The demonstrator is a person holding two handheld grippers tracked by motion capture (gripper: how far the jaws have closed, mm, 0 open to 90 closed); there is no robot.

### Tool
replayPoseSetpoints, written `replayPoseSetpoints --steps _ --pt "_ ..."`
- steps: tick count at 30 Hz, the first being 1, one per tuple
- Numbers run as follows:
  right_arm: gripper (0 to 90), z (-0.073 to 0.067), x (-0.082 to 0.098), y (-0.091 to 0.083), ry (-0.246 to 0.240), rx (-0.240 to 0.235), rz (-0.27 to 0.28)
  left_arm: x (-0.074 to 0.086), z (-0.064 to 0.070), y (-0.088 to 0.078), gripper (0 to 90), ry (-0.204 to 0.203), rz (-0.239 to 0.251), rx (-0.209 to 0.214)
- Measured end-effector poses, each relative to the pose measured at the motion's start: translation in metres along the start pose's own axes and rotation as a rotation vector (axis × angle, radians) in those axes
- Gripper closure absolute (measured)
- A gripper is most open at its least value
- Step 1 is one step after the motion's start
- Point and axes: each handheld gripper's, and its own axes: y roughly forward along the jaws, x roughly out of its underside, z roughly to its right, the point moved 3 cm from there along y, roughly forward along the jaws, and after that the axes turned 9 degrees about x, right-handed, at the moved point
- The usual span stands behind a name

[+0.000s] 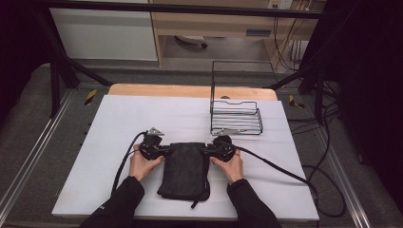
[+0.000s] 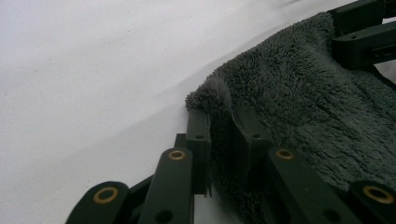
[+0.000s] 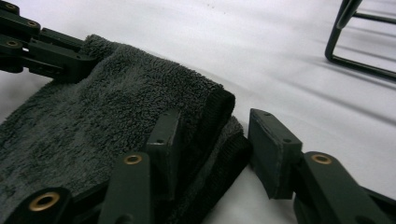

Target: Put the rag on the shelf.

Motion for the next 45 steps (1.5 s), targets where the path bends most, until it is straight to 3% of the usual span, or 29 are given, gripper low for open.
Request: replayPoseSetpoints --steps 10,15,24,45 --pt "72.4 -0.001 0.0 0.001 0.055 -0.046 -0.029 0.0 -0.001 0.0 77.7 -0.014 0.005 0.008" --pt "76.0 -0.002 0.0 0.001 0.064 -0.054 -0.028 0.0 -0.002 -0.001 79.6 -0.024 0.009 0.017" --pt "77.6 -0.002 -0.001 -0.003 0.066 -0.048 -0.02 -0.001 -0.001 -0.004 81.4 -0.03 0.021 0.018" --pt "77.8 -0.009 -0.015 -0.029 0.052 -0.068 0.083 -0.015 0.015 -0.04 81.9 0.044 0.127 0.033"
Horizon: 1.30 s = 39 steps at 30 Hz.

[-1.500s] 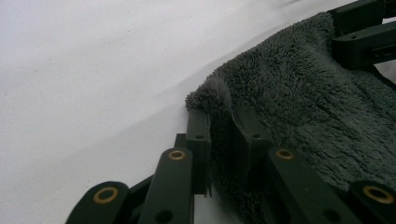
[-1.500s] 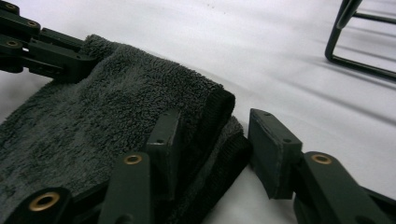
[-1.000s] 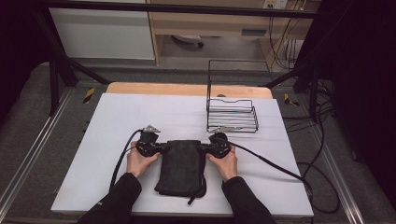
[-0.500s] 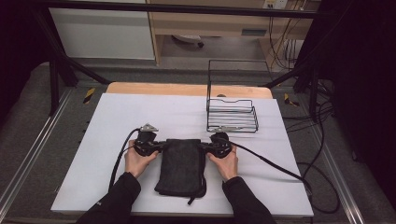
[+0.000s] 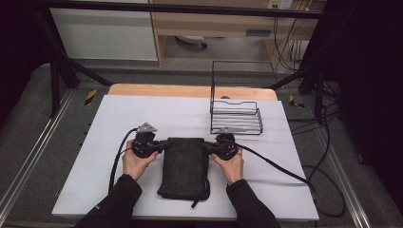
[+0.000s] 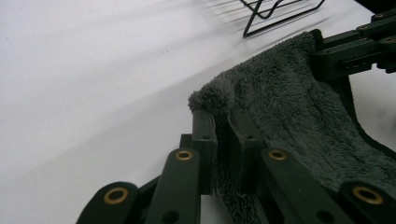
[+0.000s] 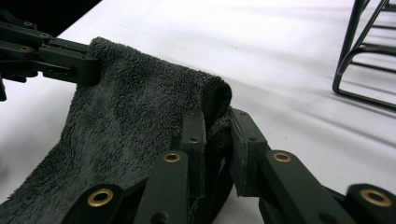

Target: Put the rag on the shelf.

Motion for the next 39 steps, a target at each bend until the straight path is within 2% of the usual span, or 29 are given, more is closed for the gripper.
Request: replayPoseSetpoints --steps 9,17,27,35,39 --pt "77.8 -0.006 -0.006 -0.009 -0.051 0.012 0.046 -0.006 0.008 -0.011 82.0 0.036 0.03 -0.007" --pt "77.8 -0.01 -0.013 -0.018 -0.059 0.0 0.072 -0.011 0.014 -0.018 82.0 0.053 0.061 -0.005" --pt "78.0 -0.011 -0.022 -0.034 -0.034 -0.024 0.122 -0.02 0.026 -0.032 82.1 0.073 0.117 0.002" --pt "78.0 -0.018 -0.031 -0.05 -0.091 -0.002 0.179 -0.027 0.038 -0.041 82.2 0.111 0.149 -0.014" --pt "78.0 -0.02 -0.034 -0.056 -0.097 -0.002 0.199 -0.031 0.042 -0.047 82.2 0.117 0.171 -0.003"
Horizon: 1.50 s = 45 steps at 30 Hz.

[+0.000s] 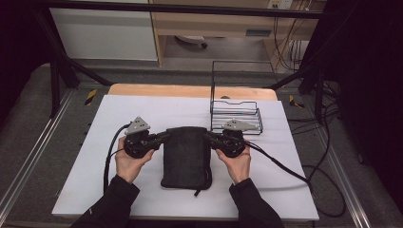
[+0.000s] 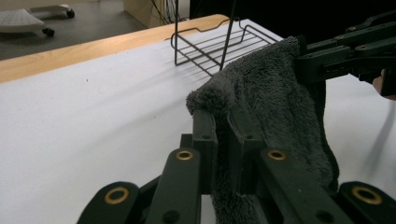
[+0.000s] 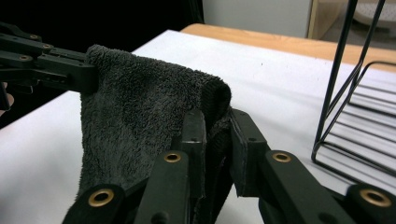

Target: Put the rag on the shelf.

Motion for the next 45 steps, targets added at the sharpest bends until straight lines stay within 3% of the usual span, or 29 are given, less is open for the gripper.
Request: replayPoseSetpoints --steps 8,23,31,45 --pt "78.1 -0.008 -0.013 -0.017 -0.022 0.003 0.077 -0.01 0.007 -0.011 82.2 0.03 0.052 -0.005" --pt "78.2 -0.017 -0.033 -0.042 -0.065 0.021 0.168 -0.029 0.02 -0.024 82.4 0.067 0.142 -0.013" --pt "78.2 -0.016 -0.041 -0.055 -0.086 0.051 0.21 -0.039 0.026 -0.024 82.4 0.094 0.179 -0.006" --pt "78.2 -0.004 -0.056 -0.078 -0.099 0.116 0.277 -0.063 0.041 -0.007 82.4 0.123 0.255 0.006"
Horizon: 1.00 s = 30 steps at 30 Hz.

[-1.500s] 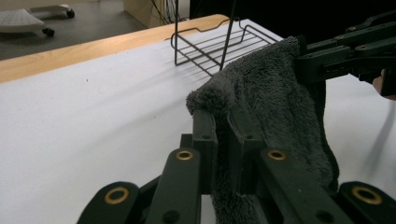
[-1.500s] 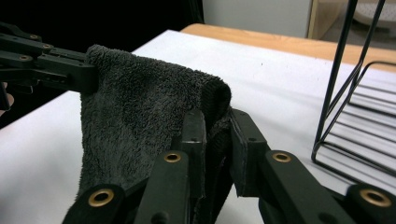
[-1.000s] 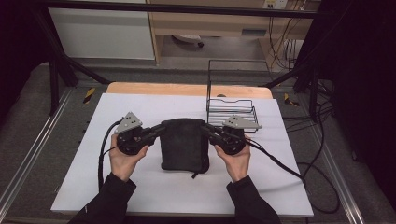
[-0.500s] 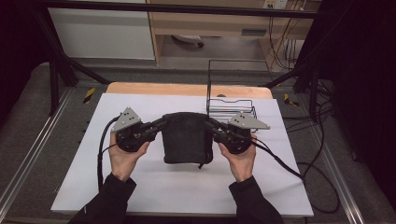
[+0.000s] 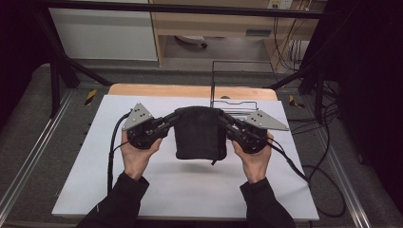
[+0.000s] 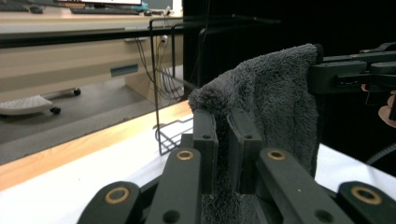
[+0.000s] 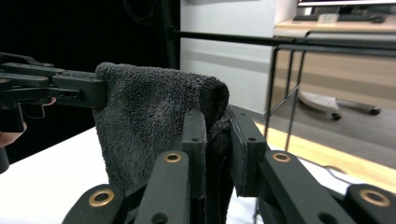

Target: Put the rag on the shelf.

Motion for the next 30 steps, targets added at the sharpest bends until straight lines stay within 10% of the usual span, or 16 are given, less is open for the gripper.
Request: replayPoseSetpoints --steps 30 --pt "78.4 0.052 -0.056 -0.033 -0.001 0.159 0.172 -0.069 0.023 0.063 82.5 0.052 0.151 0.029"
